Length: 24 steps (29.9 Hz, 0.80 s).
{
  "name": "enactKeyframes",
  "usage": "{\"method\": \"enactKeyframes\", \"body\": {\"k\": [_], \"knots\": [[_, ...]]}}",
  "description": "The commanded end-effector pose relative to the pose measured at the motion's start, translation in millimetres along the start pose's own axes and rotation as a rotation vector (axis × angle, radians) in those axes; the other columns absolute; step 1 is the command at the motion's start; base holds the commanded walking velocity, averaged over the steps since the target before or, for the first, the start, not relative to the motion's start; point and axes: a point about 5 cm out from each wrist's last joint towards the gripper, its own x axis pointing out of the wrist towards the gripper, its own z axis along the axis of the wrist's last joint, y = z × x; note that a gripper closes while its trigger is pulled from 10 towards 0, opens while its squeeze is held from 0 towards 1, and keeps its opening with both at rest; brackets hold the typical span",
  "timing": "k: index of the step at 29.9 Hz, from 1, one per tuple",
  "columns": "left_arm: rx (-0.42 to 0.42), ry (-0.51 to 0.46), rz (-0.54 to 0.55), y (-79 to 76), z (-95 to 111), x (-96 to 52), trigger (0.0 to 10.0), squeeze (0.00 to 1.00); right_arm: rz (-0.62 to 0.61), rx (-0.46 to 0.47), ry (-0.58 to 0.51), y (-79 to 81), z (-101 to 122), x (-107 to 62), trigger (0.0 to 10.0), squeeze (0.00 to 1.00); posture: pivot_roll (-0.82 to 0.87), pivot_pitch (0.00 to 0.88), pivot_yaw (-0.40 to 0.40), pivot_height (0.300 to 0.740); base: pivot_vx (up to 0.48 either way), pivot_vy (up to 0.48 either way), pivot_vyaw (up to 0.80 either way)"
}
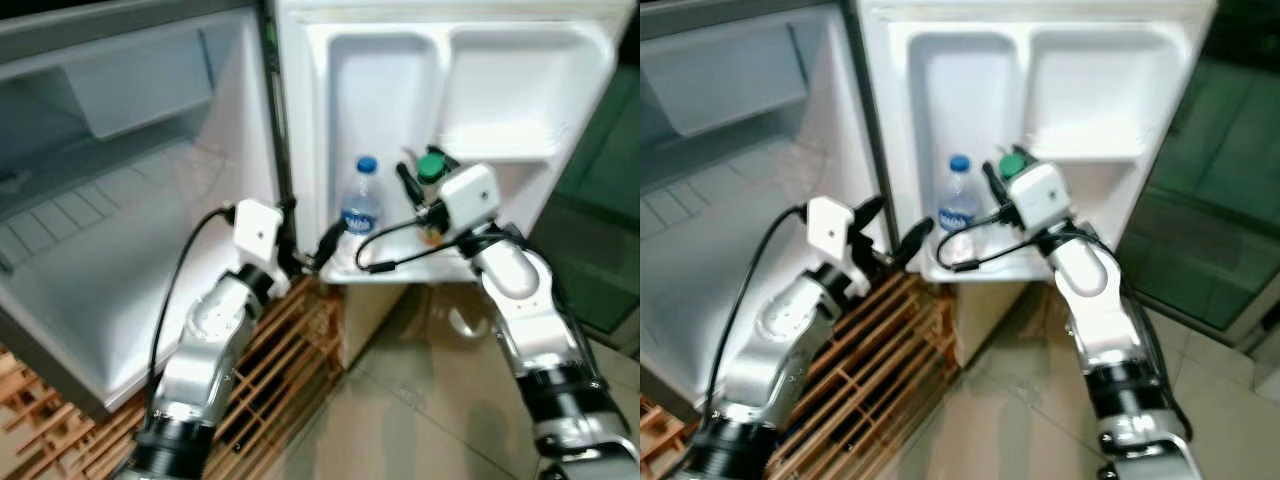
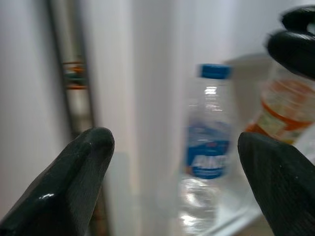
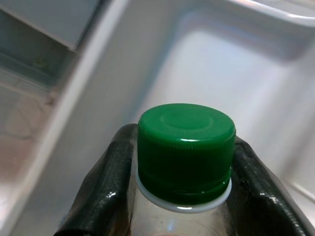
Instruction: Restocking fridge
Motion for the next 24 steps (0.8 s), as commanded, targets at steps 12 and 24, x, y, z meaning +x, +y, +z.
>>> {"method": "enactKeyframes", "body": {"k": [12,24], "knots": [[0.014,-0.025,-0.009,0.0,8.2,-13.4,10.0,0.00,0.048,-0.104,0.035,6.9,-27.7,-6.3,0.0,0.00,-0.02,0.000,0.094,0.740,0.000,0.000,0.00],[0.043,-0.027,-0.007,2.8,15.0,-22.1,10.0,0.00,0.057,-0.107,0.005,10.8,-27.1,-4.1,0.0,0.00,0.01,0.000,0.112,0.740,0.000,0.000,0.00]]}}
